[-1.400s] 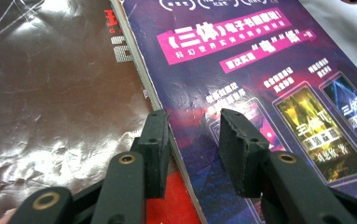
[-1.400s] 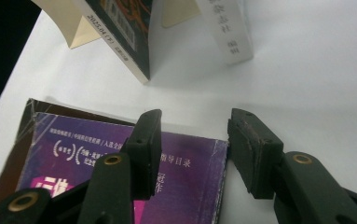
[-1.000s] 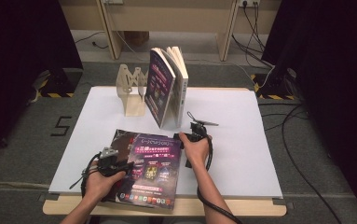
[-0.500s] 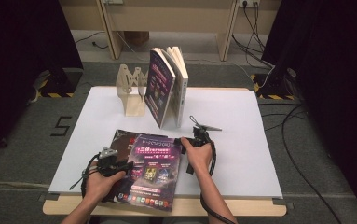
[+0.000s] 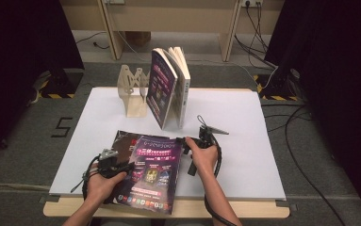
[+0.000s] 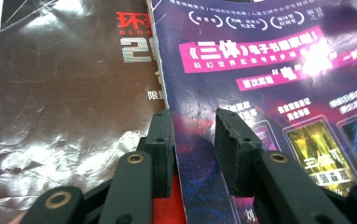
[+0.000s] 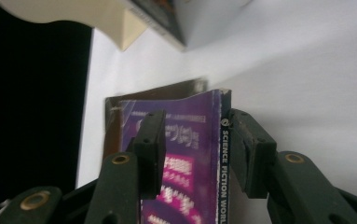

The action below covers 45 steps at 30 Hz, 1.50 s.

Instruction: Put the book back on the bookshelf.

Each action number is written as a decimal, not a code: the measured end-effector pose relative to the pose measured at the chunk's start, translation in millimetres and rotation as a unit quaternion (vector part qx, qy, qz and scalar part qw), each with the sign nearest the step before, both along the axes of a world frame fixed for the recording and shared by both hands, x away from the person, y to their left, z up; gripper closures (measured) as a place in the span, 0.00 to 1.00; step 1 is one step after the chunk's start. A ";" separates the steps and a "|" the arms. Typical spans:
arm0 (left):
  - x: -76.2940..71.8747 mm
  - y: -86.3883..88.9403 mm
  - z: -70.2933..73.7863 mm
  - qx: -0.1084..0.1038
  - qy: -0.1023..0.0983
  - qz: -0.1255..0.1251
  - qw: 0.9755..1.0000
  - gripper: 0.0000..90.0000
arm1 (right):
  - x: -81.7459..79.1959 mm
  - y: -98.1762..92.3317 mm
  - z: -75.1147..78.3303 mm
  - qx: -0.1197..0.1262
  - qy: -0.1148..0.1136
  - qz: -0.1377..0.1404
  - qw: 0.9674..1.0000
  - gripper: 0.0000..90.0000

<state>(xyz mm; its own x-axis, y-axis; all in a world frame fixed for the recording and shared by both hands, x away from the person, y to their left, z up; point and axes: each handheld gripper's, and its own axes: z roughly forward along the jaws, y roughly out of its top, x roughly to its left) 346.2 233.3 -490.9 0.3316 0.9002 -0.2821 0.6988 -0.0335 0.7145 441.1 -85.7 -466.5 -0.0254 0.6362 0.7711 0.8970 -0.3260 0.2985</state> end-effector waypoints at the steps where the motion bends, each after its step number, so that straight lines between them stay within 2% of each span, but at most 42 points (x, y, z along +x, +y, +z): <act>1: -0.1 -0.1 0.0 0.001 0.000 0.000 1.000 0.75 | 0.0 0.7 0.7 -0.003 -0.005 0.002 1.000 0.66; 4: -0.1 -0.1 -0.1 -0.001 0.000 0.002 1.000 0.75 | -0.2 4.3 1.7 -0.020 -0.008 0.009 1.000 0.66; 6: 0.1 0.4 0.0 -0.002 0.002 0.001 1.000 0.75 | -0.4 9.8 -2.9 -0.010 0.009 0.035 0.999 0.65; 7: 0.1 0.5 0.0 -0.002 0.002 0.001 1.000 0.75 | -1.1 13.9 -5.2 -0.026 0.008 0.050 0.998 0.66; 9: -0.1 0.9 -0.6 -0.004 0.000 0.002 1.000 0.75 | -2.6 15.2 -6.7 -0.027 0.006 0.042 0.999 0.70; 13: -0.1 1.0 -0.3 0.000 -0.001 -0.002 1.000 0.75 | -3.3 16.9 -0.3 -0.075 -0.006 0.062 0.995 0.84; 17: -0.5 1.4 -0.6 -0.001 -0.003 -0.003 1.000 0.75 | -3.2 18.9 9.5 -0.093 -0.019 0.091 0.991 0.90; 19: -0.3 2.5 -0.6 -0.006 -0.003 -0.004 1.000 0.75 | -4.3 20.4 13.9 -0.093 -0.027 0.096 0.991 0.91; 22: -1.2 4.7 2.7 -0.012 -0.005 -0.010 1.000 0.73 | -6.5 22.7 19.6 -0.090 -0.037 0.095 0.991 0.92; 27: -2.5 7.1 13.2 -0.028 -0.023 -0.015 0.999 0.66 | -9.9 25.6 32.3 -0.080 -0.066 0.087 0.991 0.94; 31: -3.3 8.1 22.2 -0.039 -0.034 -0.016 0.999 0.61 | -13.4 27.9 46.7 -0.081 -0.097 0.078 0.989 0.94; 34: -3.2 8.8 27.3 -0.046 -0.042 -0.017 0.998 0.57 | -16.1 29.2 57.7 -0.092 -0.124 0.074 0.985 0.94; 39: -1.4 8.7 30.6 -0.061 -0.037 -0.018 0.997 0.47 | -16.9 32.0 70.8 -0.108 -0.154 0.068 0.980 0.94; 43: -1.2 8.3 32.8 -0.067 -0.043 -0.020 0.997 0.44 | -16.5 34.7 77.9 -0.114 -0.170 0.064 0.977 0.94; 45: -1.4 7.6 34.4 -0.067 -0.052 -0.024 0.996 0.46 | -16.1 36.3 81.6 -0.117 -0.179 0.061 0.975 0.94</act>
